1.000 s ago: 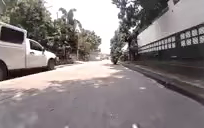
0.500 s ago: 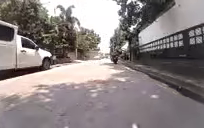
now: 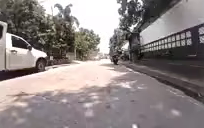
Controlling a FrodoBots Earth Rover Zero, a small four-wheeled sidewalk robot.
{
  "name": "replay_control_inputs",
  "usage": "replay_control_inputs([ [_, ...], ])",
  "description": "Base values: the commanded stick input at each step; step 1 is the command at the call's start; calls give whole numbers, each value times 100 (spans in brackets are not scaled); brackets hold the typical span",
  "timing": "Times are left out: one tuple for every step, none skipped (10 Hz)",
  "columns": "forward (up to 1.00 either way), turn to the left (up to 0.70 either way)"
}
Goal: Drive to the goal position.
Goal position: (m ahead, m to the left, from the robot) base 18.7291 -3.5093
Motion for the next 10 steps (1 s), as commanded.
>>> replay_control_inputs([
  [100,0],
  [100,0],
  [100,0],
  [100,0],
  [100,0],
  [100,0],
  [100,0],
  [100,0],
  [100,0],
  [100,0],
])
